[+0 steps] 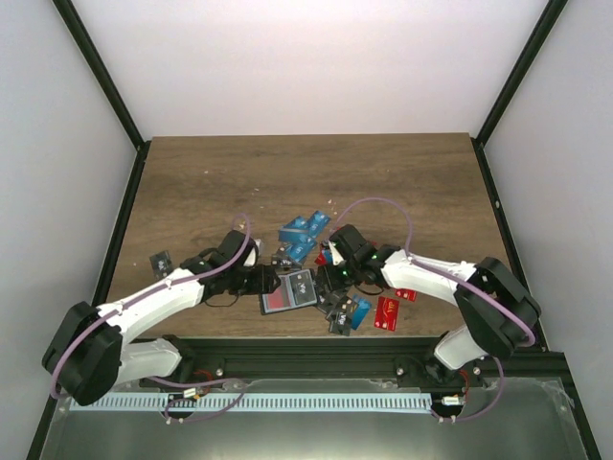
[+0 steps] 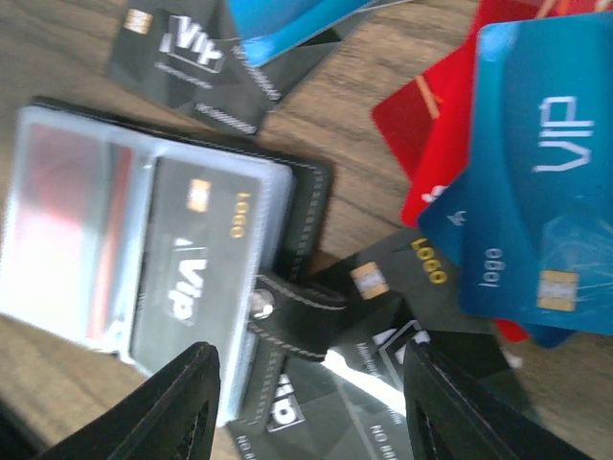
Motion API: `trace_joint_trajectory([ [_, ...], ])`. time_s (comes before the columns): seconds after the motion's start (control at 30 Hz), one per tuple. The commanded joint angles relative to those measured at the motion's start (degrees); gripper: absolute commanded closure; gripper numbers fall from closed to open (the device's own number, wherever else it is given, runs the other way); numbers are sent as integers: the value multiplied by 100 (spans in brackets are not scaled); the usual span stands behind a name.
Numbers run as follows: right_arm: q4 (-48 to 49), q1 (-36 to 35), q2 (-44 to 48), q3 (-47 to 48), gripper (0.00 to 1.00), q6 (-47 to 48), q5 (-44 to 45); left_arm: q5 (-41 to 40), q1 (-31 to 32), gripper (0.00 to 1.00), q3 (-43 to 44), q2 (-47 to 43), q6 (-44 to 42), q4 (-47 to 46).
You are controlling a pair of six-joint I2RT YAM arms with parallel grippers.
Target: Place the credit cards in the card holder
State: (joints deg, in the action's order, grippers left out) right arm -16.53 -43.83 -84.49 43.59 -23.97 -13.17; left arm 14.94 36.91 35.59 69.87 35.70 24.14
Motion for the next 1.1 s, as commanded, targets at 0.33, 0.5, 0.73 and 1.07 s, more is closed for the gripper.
trace_joint_trajectory([
  [0.33, -688, -758, -530, 603, 45, 286, 1531, -728, 10, 32, -106, 18, -205, -27],
  [0.5, -759, -809, -829, 831, 45, 293, 1757, -699, 12, 32, -152, 157, -295, -208],
  [0.73, -989, -826, -1137, 1138, 45, 136, 2462, -668, 10, 34, -246, 384, -395, -381],
  [1.07, -1104, -827, -1002, 1308, 50, -254, 3036, -782, 15, 40, -322, 492, -434, -492],
])
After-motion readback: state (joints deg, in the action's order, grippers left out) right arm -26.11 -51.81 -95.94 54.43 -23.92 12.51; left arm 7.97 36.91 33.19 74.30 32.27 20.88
